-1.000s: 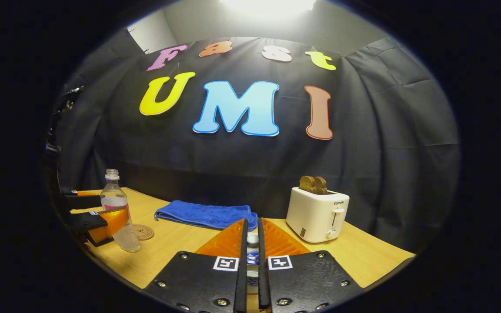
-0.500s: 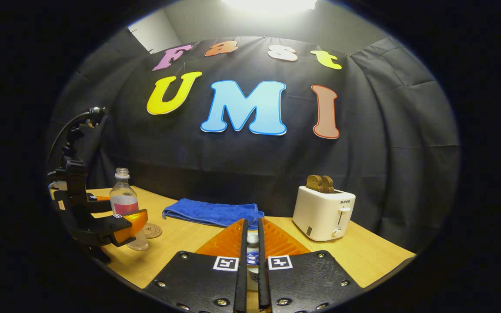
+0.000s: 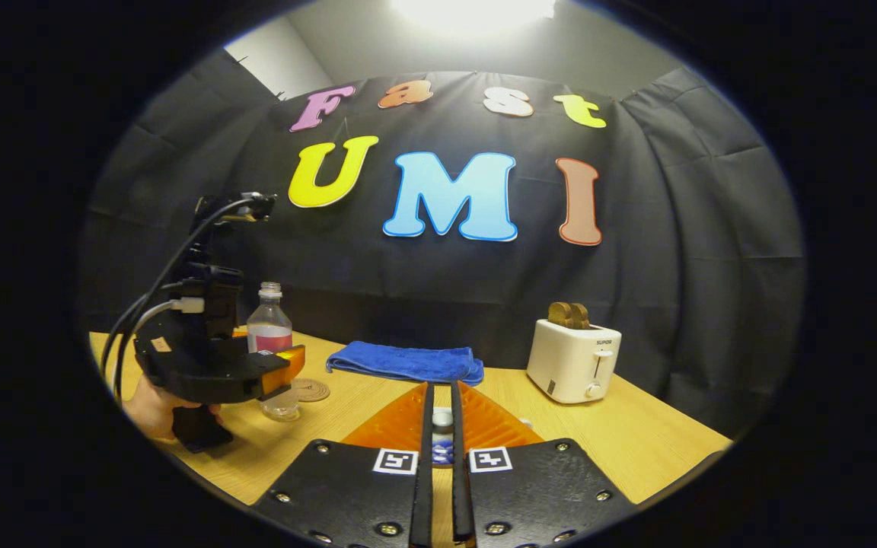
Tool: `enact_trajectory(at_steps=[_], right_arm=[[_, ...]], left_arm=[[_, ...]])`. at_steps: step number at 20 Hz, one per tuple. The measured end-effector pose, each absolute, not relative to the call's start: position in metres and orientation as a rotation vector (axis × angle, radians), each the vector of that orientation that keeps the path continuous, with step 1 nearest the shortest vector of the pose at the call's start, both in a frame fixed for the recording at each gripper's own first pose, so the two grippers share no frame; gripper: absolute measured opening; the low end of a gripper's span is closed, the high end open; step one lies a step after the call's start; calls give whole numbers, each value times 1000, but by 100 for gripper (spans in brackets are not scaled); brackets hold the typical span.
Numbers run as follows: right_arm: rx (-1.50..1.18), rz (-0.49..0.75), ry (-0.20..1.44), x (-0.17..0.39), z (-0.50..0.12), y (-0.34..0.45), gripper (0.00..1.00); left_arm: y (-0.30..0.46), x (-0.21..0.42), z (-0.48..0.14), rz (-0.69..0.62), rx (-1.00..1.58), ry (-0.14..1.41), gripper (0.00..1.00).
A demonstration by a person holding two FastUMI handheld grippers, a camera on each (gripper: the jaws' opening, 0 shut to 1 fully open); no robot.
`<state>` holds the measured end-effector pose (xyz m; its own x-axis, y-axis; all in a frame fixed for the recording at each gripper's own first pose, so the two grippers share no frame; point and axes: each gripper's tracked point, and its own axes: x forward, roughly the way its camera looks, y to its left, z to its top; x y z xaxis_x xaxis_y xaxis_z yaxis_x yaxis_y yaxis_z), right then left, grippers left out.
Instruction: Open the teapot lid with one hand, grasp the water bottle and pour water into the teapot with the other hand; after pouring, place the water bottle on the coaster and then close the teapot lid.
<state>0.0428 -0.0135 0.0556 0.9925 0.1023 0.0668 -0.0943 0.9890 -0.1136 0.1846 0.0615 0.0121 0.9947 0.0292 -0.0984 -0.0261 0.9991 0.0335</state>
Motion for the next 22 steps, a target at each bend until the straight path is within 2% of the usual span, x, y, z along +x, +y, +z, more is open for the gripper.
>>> enact_trajectory(at_steps=[4,10,15,22], right_arm=[[-96,104,-55,-7,48,-19,10],[-99,92,-20,-52,19,-26,11],[-103,85,30,-71,-5,-37,11],[-91,91,15,-80,-4,-38,11]], left_arm=[[57,177,11,20,59,104,86],[38,173,16,1,151,98,86],[13,179,16,-35,293,101,86],[-23,186,19,-87,561,90,87]])
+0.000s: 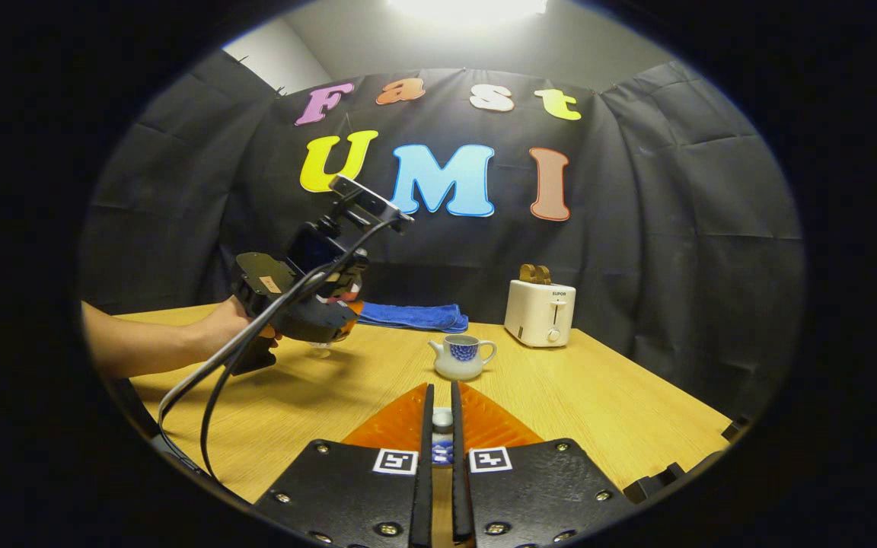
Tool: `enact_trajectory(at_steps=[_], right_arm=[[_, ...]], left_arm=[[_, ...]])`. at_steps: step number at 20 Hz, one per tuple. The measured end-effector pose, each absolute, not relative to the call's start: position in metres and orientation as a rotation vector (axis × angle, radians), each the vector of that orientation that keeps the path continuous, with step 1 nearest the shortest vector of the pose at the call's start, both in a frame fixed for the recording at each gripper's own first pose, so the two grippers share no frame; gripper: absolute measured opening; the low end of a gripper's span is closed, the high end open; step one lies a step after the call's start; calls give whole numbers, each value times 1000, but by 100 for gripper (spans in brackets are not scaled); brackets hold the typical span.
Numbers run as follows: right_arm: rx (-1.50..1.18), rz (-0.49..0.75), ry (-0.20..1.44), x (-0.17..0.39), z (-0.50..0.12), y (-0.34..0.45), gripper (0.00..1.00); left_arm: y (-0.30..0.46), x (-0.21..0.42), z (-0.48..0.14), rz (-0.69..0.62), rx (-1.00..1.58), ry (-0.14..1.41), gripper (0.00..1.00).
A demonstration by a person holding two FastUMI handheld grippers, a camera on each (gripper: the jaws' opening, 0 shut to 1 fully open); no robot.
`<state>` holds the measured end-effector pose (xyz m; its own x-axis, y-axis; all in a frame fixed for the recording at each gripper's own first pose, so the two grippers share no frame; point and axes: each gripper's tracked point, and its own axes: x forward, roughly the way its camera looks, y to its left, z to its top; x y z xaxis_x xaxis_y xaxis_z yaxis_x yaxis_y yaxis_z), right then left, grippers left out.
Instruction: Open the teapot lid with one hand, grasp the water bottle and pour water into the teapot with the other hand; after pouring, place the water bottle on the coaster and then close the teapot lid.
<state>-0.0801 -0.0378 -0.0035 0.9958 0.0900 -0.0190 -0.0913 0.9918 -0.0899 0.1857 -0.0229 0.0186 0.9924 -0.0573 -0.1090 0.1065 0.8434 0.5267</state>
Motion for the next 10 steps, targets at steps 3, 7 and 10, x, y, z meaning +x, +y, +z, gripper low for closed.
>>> enact_trajectory(at_steps=[3,7,10], right_arm=[[-79,93,16,-84,-5,-38,11],[-67,82,13,-86,-5,-42,11],[-62,75,15,-87,-6,-46,11]], left_arm=[[-37,189,19,-105,666,86,86],[-50,194,16,-121,782,94,87],[-57,197,19,-124,888,84,87]])
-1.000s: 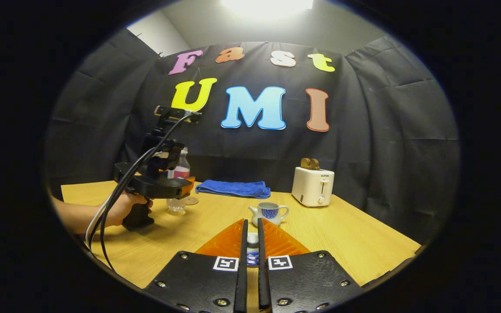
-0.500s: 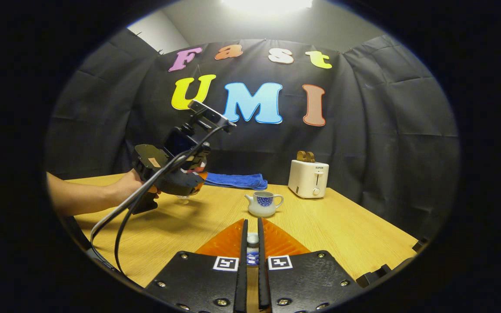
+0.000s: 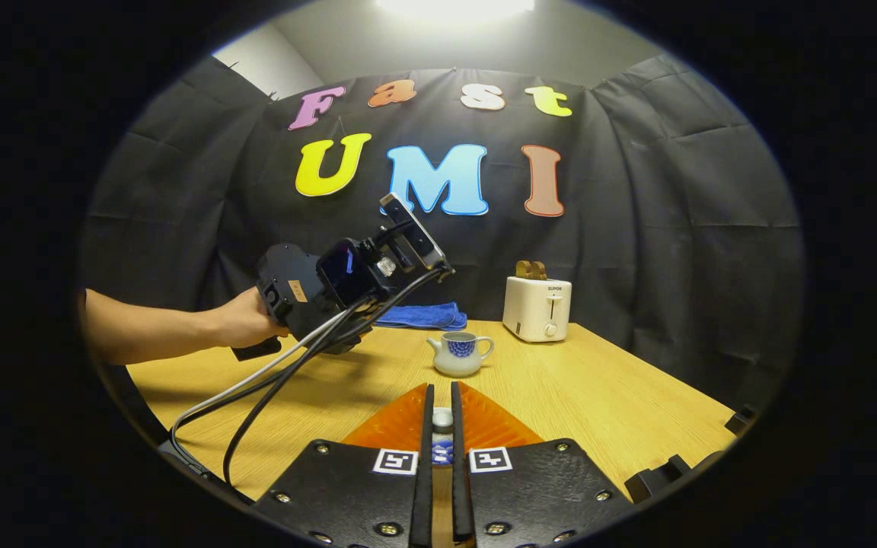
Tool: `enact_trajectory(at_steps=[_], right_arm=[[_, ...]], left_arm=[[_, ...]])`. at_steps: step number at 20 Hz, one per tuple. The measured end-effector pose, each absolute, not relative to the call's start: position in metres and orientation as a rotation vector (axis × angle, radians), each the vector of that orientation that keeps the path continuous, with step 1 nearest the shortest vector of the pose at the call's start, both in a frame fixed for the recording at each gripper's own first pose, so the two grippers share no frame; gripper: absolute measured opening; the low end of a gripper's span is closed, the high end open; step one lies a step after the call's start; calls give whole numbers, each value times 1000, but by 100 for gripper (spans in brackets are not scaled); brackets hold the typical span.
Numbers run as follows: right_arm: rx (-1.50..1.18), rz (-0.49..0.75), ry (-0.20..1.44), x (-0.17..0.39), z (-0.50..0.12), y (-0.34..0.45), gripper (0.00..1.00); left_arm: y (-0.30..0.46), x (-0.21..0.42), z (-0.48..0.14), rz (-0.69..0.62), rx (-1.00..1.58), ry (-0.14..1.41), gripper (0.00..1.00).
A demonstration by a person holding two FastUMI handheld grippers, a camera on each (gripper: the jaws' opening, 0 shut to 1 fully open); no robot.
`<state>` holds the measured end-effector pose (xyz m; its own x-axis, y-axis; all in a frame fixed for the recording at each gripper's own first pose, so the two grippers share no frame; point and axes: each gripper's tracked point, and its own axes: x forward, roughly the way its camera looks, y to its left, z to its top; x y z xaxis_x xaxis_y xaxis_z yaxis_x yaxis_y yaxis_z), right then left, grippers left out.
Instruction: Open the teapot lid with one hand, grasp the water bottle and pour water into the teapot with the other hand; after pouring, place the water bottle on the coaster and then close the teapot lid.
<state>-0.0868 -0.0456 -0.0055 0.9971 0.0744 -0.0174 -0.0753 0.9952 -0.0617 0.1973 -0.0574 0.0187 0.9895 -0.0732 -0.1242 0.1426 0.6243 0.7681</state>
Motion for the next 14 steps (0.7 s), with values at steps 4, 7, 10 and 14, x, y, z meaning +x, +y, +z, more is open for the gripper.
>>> enact_trajectory(at_steps=[4,7,10,14], right_arm=[[-55,72,10,-89,-5,-47,11],[-58,76,6,-90,-5,-47,11],[-57,74,11,-90,-6,-49,10],[-48,77,12,-90,-7,-51,10]], left_arm=[[-76,203,13,-175,1025,87,87],[-85,206,8,-200,1092,99,87],[-89,210,1,-205,1186,112,87],[-99,213,-5,-231,1276,129,87]])
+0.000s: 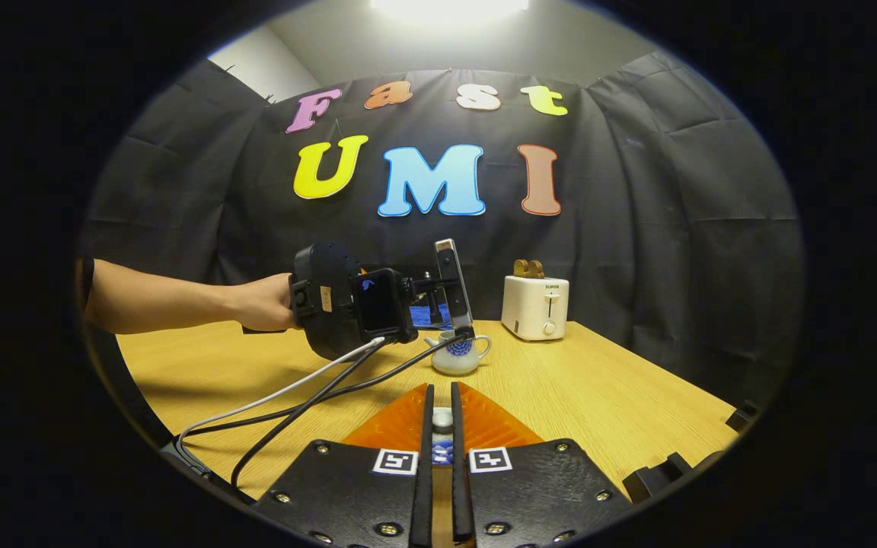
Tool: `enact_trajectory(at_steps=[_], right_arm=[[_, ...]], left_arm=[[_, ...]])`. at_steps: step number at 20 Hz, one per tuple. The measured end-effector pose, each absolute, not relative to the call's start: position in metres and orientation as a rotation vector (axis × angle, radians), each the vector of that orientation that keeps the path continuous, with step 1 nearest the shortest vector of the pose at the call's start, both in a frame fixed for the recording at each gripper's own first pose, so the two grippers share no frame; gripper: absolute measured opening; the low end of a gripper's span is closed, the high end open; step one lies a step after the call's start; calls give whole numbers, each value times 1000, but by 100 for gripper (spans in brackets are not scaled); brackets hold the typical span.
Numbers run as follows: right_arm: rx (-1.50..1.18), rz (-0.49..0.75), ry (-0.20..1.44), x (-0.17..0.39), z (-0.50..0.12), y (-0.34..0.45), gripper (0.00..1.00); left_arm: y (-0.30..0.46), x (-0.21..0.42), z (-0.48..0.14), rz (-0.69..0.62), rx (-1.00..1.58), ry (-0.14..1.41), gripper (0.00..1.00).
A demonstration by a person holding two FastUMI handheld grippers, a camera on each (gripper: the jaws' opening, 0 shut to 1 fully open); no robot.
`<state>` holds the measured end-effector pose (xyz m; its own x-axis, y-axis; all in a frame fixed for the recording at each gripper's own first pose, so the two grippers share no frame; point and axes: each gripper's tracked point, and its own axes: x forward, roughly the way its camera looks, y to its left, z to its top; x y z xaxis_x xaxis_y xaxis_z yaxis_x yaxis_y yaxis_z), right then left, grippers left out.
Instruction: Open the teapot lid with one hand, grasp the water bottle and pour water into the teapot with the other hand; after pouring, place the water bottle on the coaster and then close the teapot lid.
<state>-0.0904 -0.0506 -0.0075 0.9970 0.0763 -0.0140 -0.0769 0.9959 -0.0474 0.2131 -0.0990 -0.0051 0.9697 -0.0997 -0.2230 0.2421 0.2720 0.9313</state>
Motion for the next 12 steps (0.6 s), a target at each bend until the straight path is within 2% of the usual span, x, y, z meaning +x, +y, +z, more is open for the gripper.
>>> enact_trajectory(at_steps=[12], right_arm=[[-19,63,20,-91,-12,-61,11]], left_arm=[[-124,224,-11,-289,1555,138,87]])
